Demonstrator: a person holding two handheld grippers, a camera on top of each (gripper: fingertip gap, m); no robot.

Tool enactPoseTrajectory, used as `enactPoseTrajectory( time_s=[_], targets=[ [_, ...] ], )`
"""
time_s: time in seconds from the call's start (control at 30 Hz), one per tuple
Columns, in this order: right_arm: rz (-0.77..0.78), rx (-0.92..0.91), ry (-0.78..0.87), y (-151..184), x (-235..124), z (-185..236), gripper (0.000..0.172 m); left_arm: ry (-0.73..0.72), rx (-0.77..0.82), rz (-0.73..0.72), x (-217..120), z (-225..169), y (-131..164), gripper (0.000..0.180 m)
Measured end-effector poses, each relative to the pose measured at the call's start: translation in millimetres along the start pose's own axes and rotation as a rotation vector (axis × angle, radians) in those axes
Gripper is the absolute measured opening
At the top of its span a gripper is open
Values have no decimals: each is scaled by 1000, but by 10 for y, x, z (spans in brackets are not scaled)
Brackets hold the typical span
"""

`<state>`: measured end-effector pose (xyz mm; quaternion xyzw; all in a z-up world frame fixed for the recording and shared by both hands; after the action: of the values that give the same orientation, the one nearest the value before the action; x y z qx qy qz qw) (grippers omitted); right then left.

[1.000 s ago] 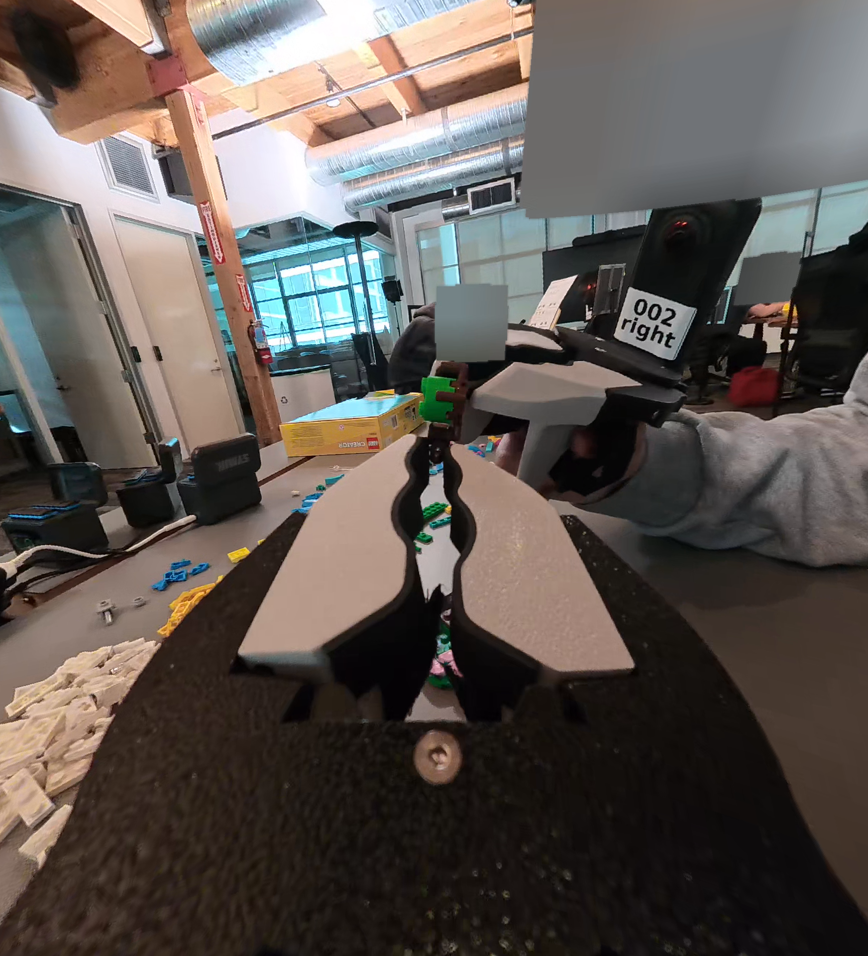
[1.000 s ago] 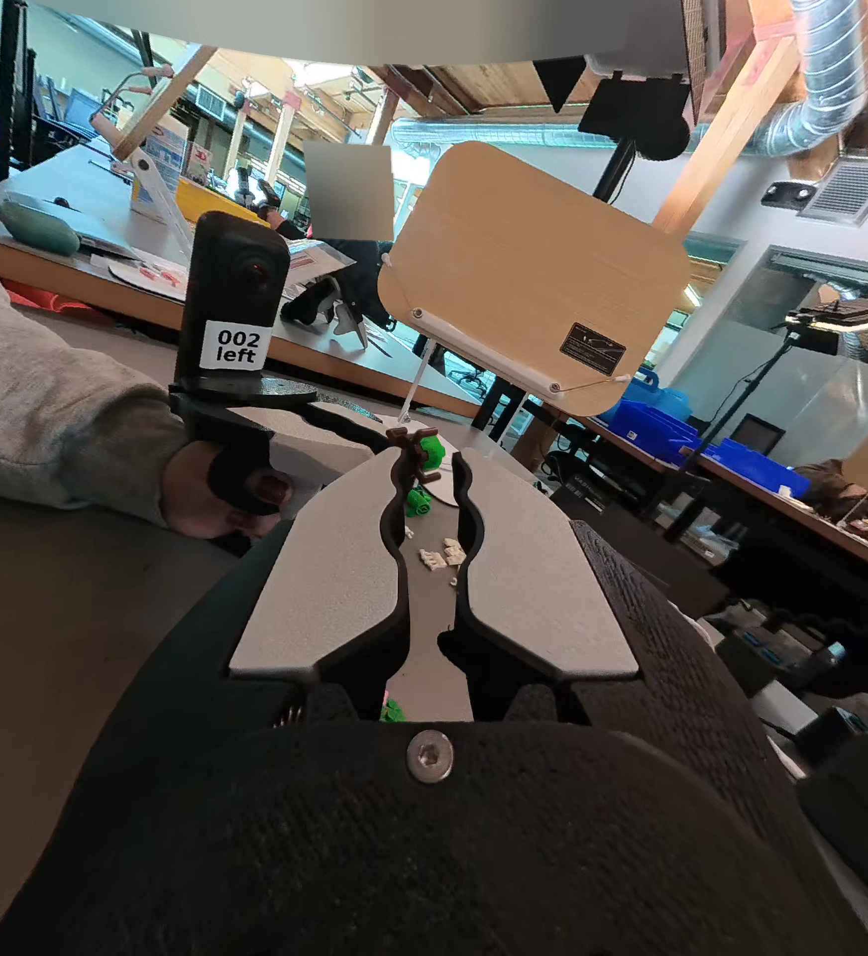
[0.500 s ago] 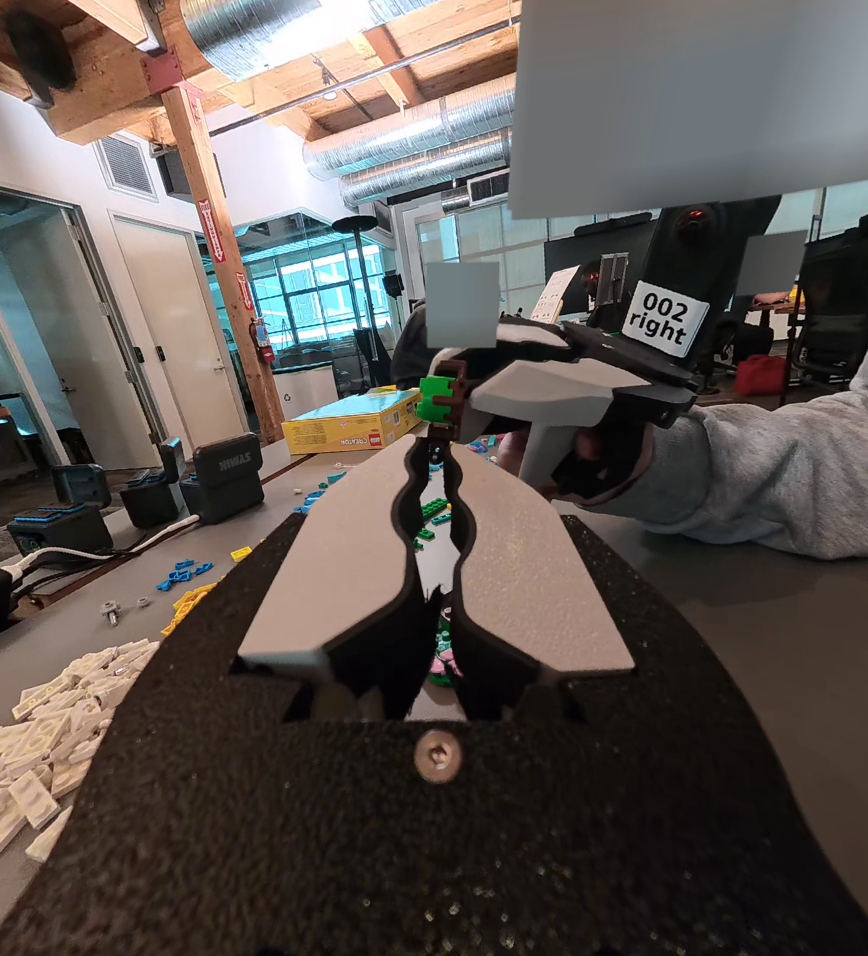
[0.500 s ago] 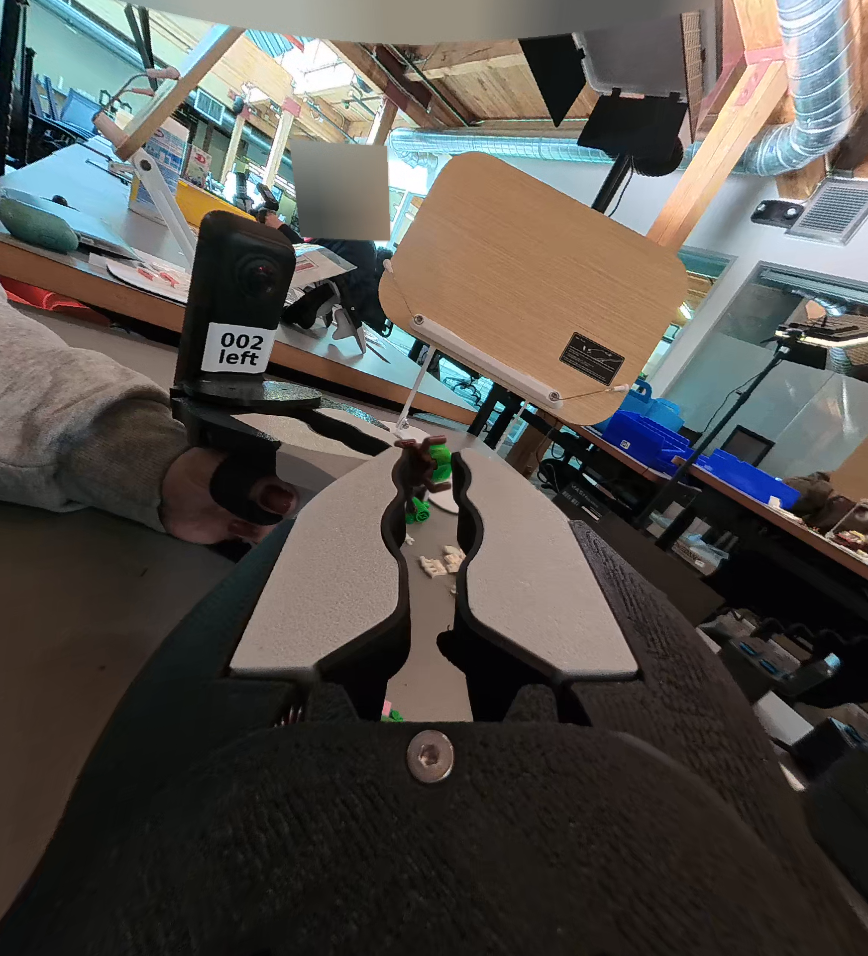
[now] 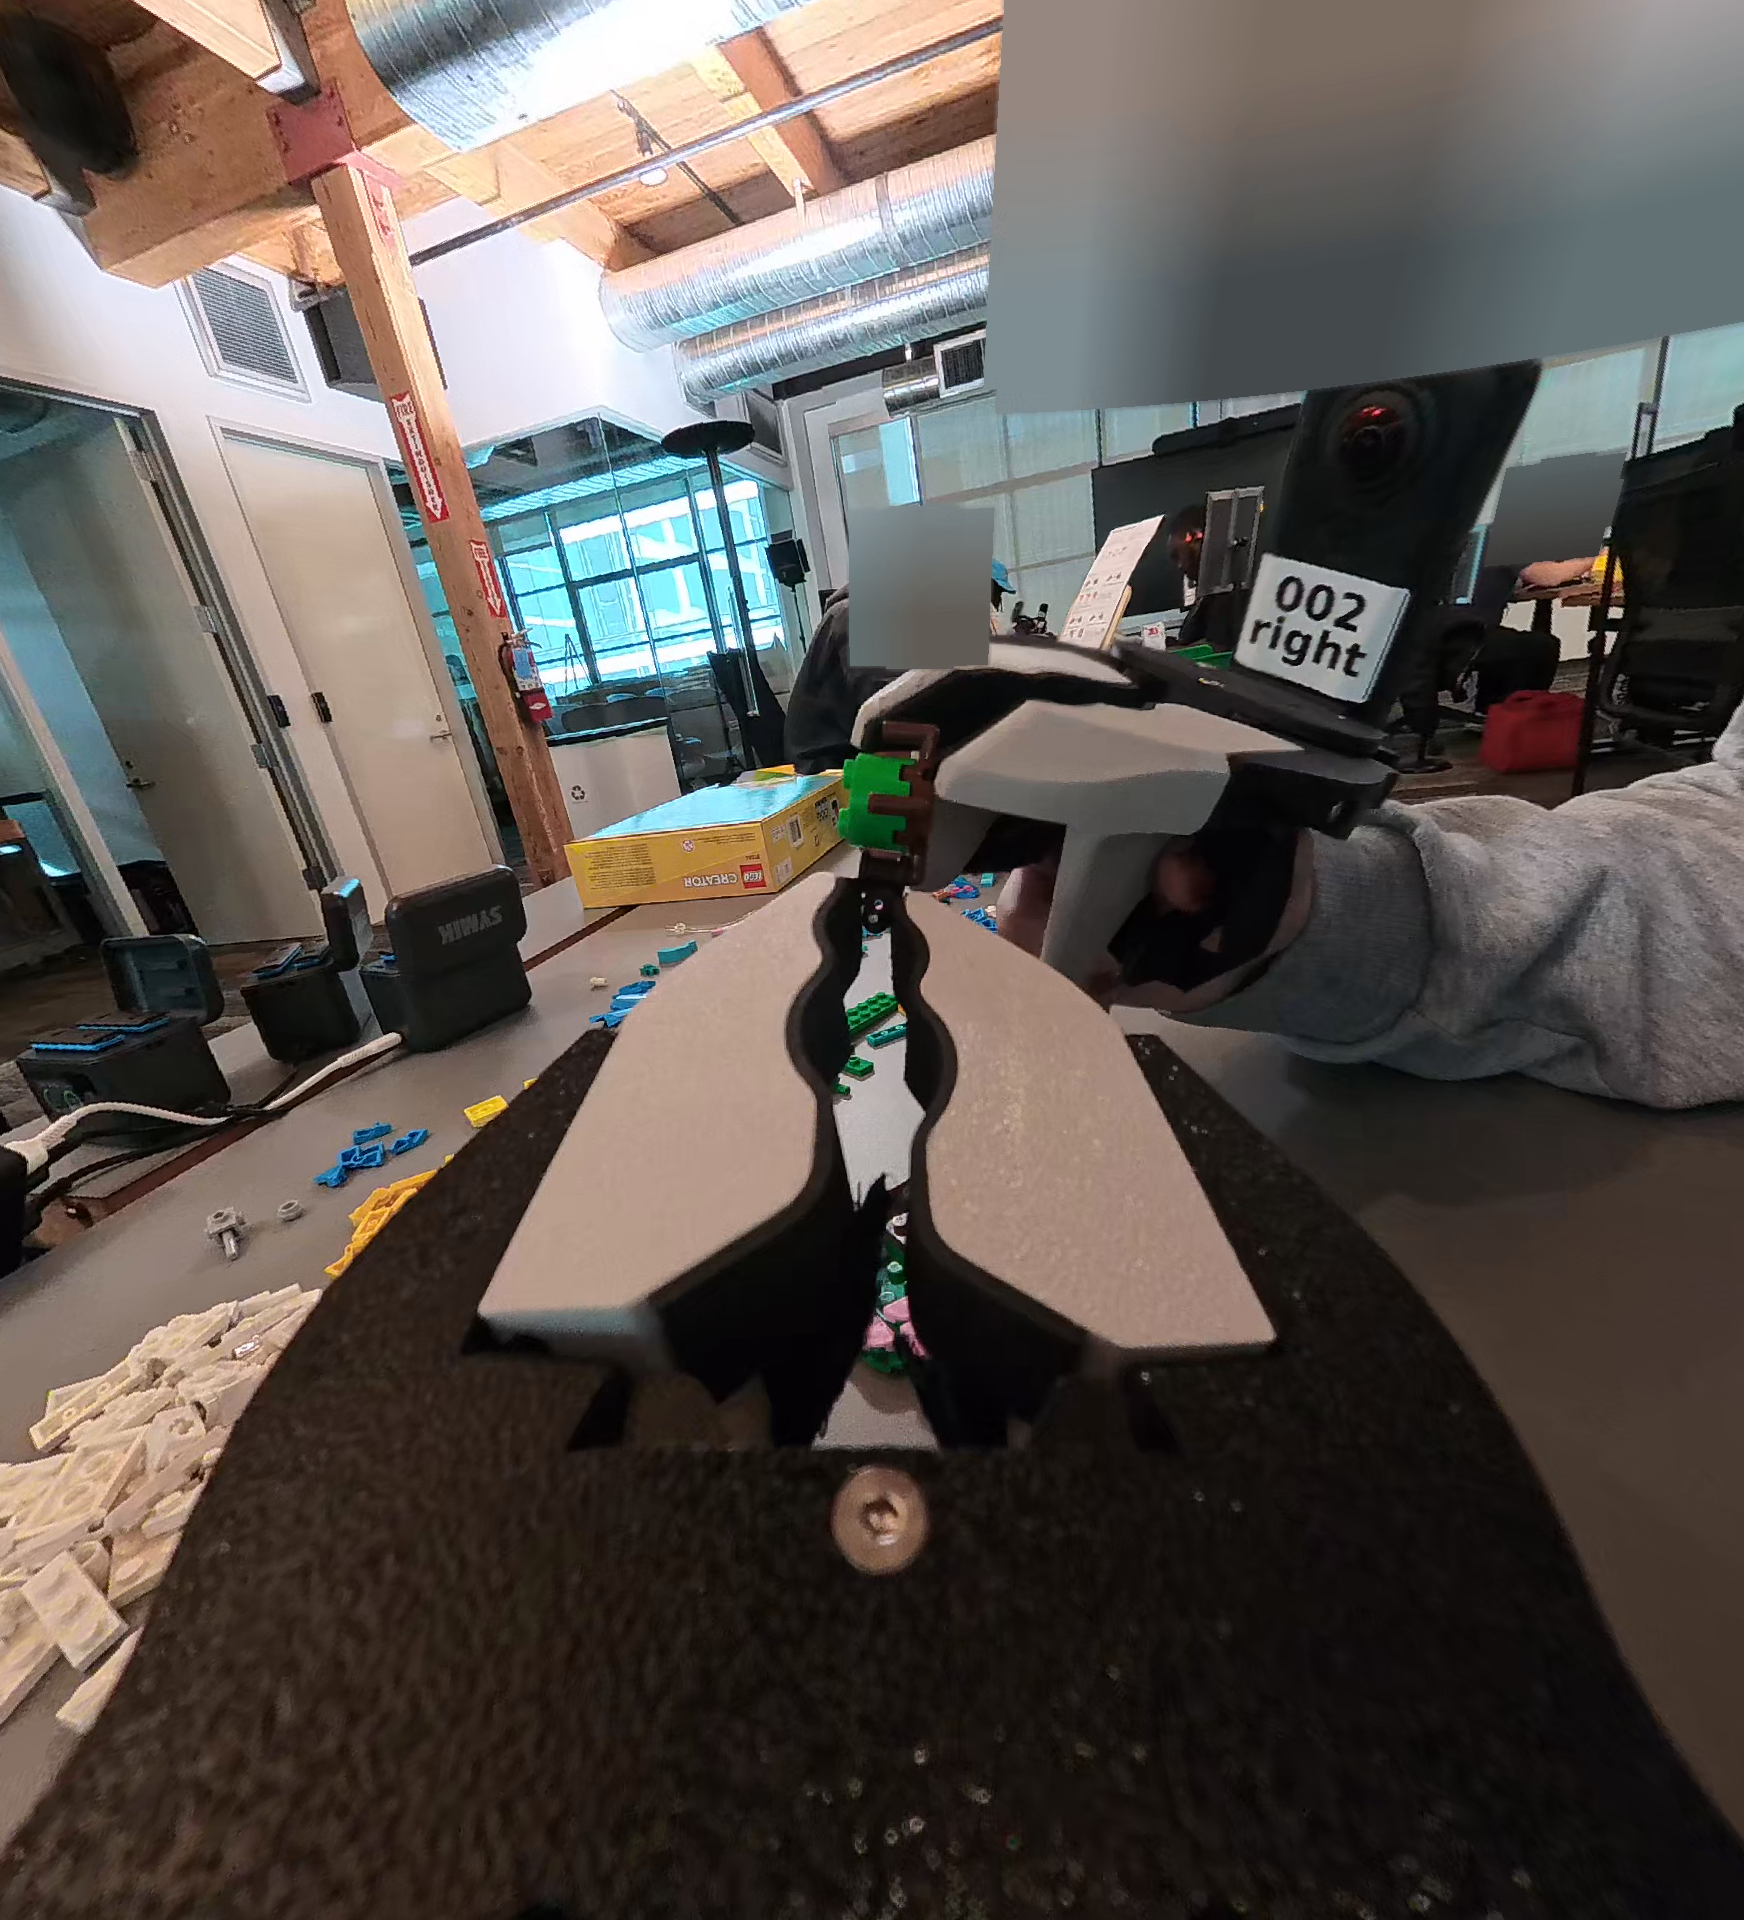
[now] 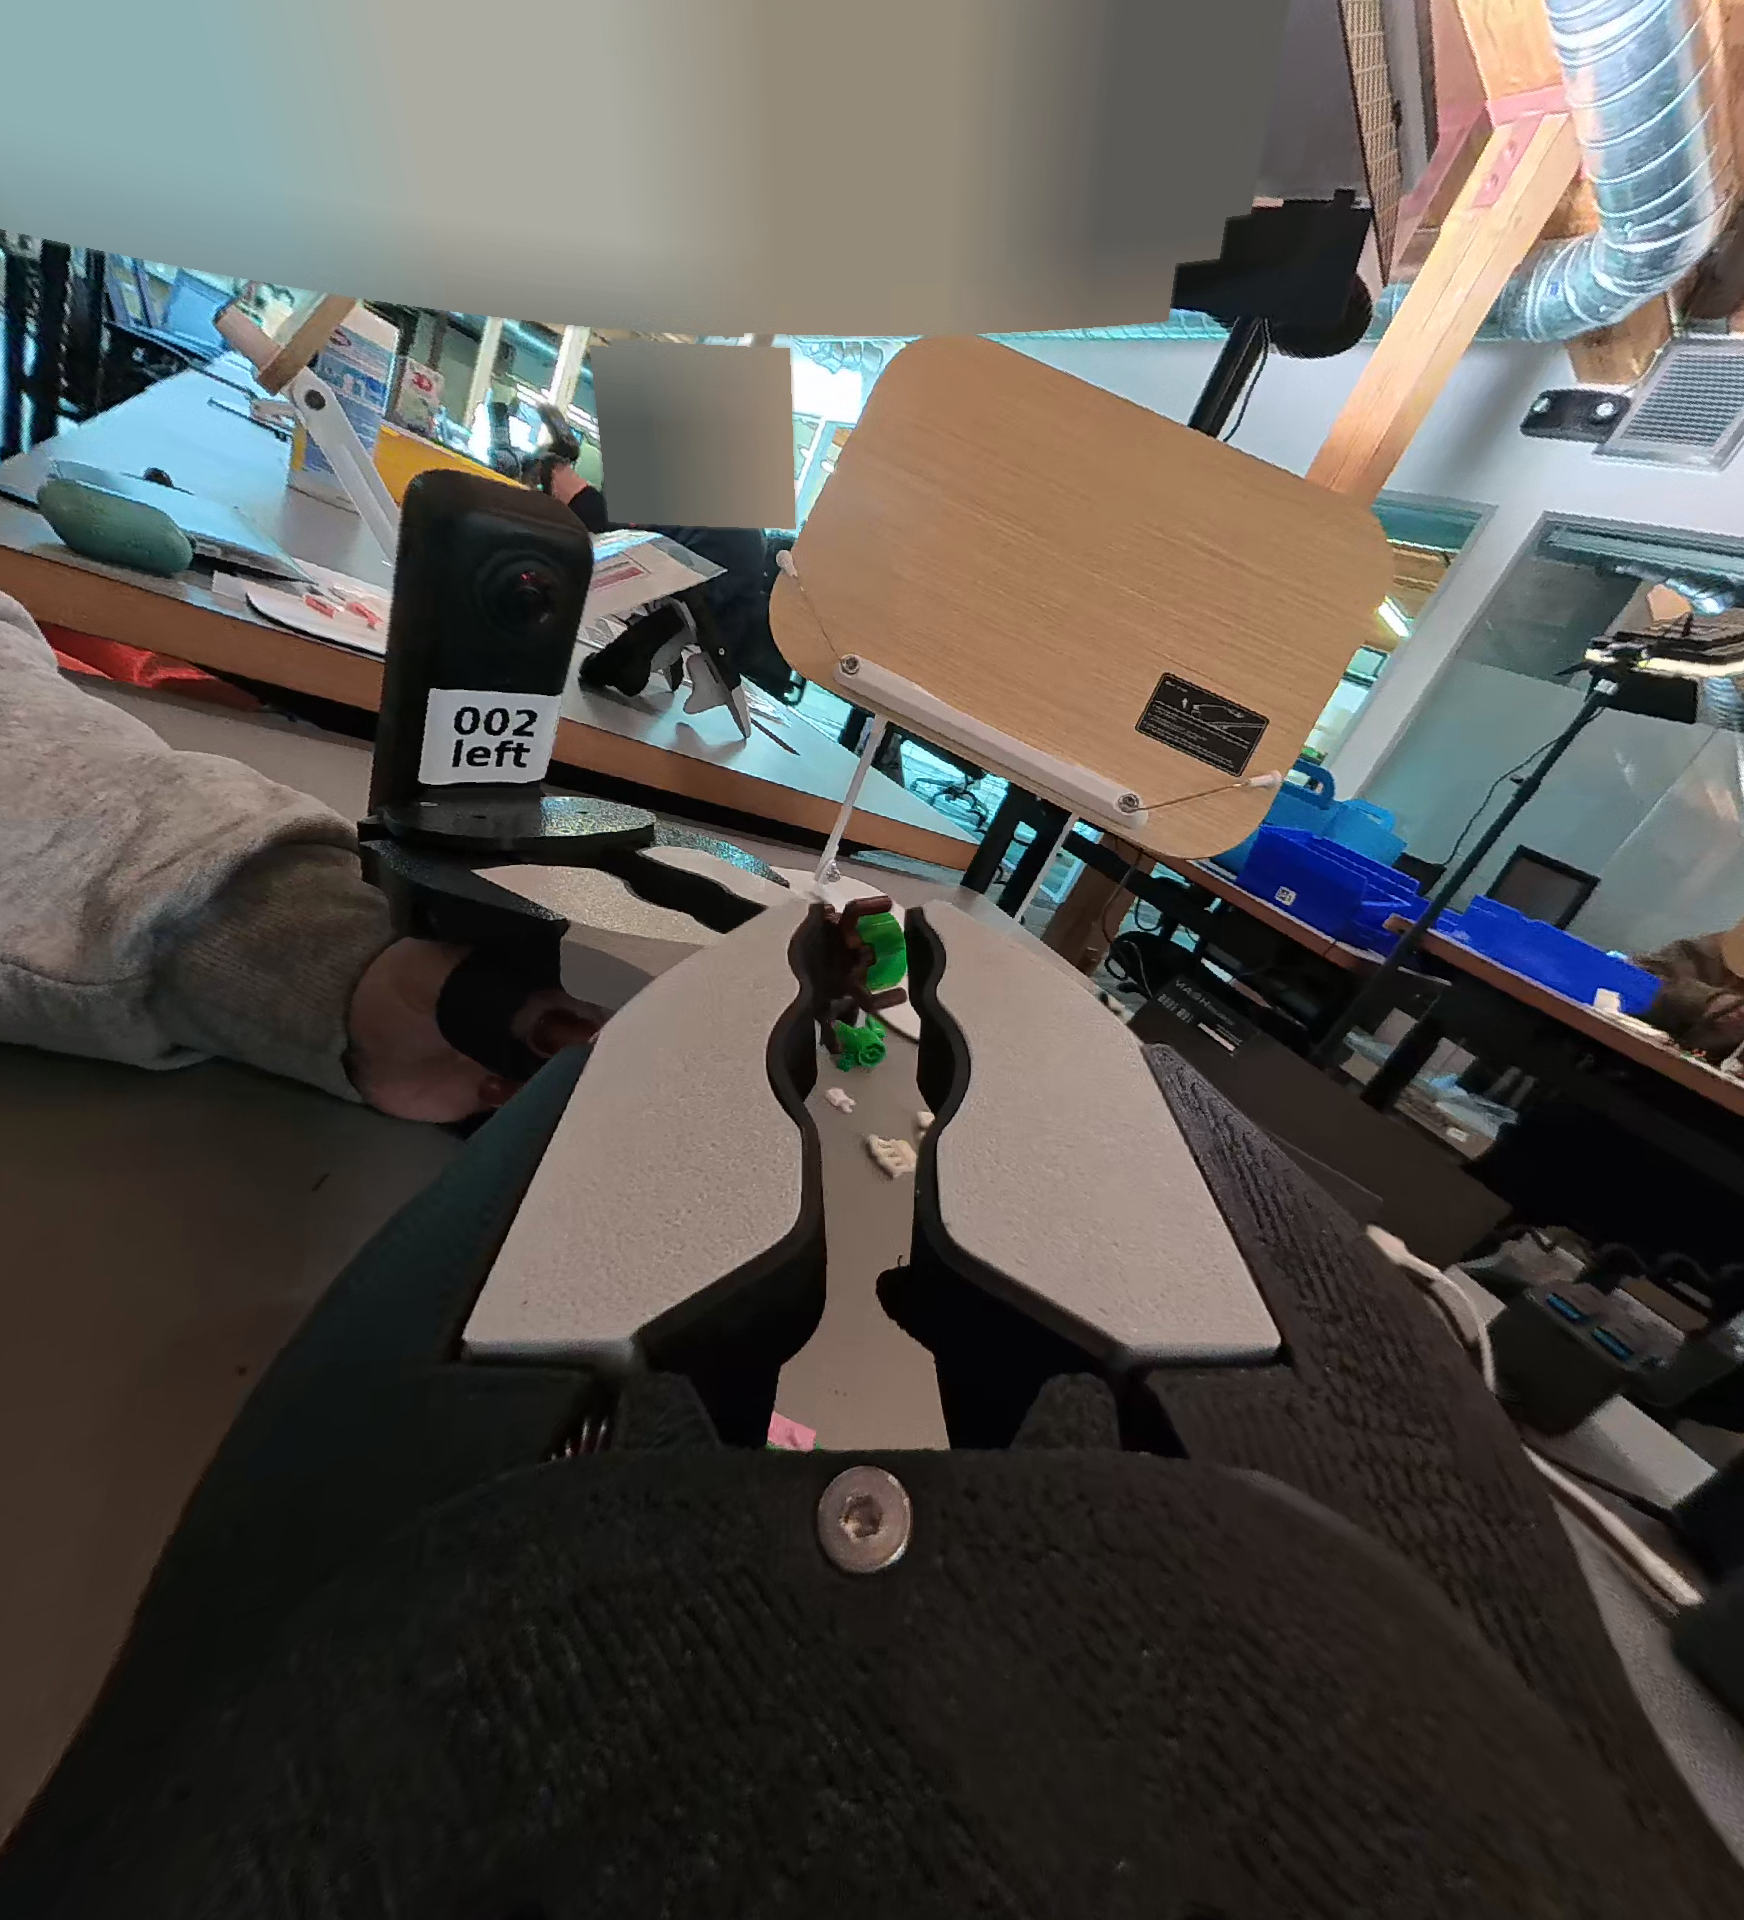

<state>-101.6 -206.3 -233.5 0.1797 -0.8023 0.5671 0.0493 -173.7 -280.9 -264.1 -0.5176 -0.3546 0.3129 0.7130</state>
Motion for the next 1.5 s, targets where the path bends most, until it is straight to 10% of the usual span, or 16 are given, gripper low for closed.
enactPoseTrajectory(
  time_s=[1.5],
  targets=[
    [98,-15,93,141,4,-186,9,-131,62,39,-13,72,19,6]
  ],
)
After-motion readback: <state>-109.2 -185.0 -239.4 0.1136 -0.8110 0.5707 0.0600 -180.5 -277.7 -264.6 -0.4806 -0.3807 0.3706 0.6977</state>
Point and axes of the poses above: each gripper's, where its closed fingertips meet, x out along the fingers, y out of its underside, z = x × y across the jaws, the point moved 6 cm from there along -x, back along the fingers, and after that the axes turned 15 degrees about y, right-handed, at the moved point
